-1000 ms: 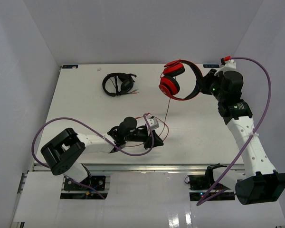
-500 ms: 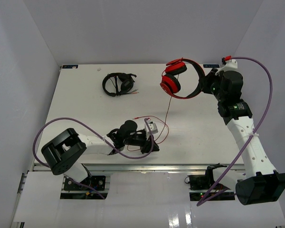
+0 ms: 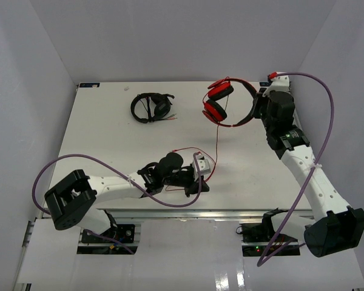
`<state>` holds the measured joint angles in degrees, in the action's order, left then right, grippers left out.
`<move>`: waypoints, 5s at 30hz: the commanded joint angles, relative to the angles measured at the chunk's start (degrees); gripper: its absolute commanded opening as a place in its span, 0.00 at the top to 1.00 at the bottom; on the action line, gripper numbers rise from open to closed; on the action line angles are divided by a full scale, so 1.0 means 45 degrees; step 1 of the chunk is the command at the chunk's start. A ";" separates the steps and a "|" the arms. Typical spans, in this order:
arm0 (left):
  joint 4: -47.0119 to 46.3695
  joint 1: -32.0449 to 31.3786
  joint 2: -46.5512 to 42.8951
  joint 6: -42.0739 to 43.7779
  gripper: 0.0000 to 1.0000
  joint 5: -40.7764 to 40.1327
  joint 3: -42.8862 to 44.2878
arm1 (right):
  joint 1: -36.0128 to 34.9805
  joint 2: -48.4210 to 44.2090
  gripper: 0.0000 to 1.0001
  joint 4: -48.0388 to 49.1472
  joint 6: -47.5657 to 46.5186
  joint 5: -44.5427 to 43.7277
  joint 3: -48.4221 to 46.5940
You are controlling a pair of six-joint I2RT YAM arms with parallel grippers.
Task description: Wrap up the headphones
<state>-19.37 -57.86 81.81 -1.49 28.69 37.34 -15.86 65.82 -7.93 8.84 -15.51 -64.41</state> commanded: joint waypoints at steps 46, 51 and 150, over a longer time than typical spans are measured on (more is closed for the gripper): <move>0.4897 0.2443 -0.2422 0.3128 0.70 -0.3884 0.3565 | -0.1679 -0.2138 0.92 -0.3635 -0.9806 1.1290 0.1422; 0.3990 0.2591 -0.2970 0.2664 0.67 -0.3207 0.2584 | -0.1125 -0.1989 0.92 -0.3758 -0.8809 1.2273 0.0890; -0.2958 0.0325 0.1002 0.0976 1.00 -0.3783 -0.1233 | 0.2353 -0.0351 0.92 -0.1638 0.1942 1.0776 -0.2185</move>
<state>-33.85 -54.33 85.72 5.36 13.29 27.59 -5.58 65.28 -20.53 9.11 41.18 -71.13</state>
